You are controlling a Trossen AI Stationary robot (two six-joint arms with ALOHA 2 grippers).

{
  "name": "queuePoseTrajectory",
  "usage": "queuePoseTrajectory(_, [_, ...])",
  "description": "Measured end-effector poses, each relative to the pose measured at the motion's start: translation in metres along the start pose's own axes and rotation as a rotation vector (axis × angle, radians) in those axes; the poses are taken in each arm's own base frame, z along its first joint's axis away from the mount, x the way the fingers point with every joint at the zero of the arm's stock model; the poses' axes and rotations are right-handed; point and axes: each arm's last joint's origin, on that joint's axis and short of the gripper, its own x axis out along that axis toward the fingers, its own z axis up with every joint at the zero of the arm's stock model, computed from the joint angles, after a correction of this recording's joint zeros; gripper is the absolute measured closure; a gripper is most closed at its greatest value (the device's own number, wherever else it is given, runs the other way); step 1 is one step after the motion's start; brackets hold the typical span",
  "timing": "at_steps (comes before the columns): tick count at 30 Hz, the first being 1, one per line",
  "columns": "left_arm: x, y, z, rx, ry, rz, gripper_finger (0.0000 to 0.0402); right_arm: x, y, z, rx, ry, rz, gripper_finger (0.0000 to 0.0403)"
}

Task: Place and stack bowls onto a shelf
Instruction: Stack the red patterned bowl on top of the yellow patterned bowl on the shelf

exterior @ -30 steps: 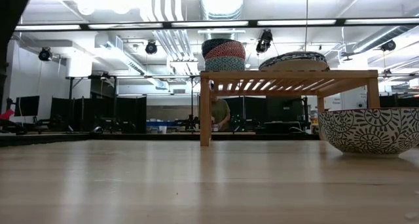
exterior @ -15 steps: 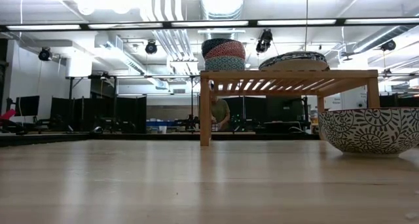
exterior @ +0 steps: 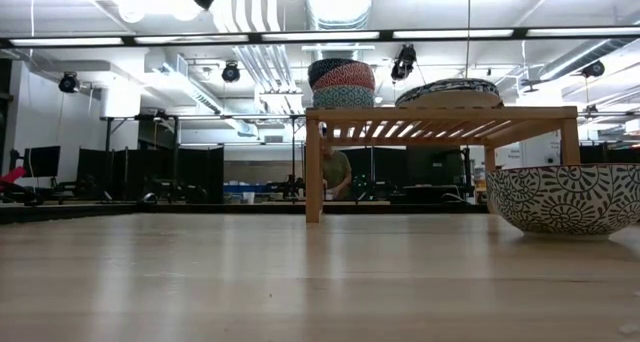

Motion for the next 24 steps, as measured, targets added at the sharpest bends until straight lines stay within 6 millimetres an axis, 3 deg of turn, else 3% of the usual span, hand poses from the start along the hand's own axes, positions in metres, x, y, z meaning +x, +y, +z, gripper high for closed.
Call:
queuePoseTrajectory(7, [0.003,-0.003,-0.031,-0.075,0.054,0.054,0.0388,0.012,-0.003,0.015,0.177,0.329,-0.256,0.0394])
queuePoseTrajectory(13, [0.006,-0.005,-0.046,-0.108,0.062,0.058,0.0388,0.026,0.001,0.015,0.248,0.678,-0.397,0.0394])
queuePoseTrajectory(19, [0.007,-0.005,-0.047,-0.11,0.048,0.071,0.0388,0.05,0.008,0.017,0.346,0.783,-0.404,0.0382])
queuePoseTrajectory(24, [0.007,-0.005,-0.047,-0.111,0.045,0.072,0.0388,0.067,0.007,0.01,0.385,0.837,-0.44,0.0331])
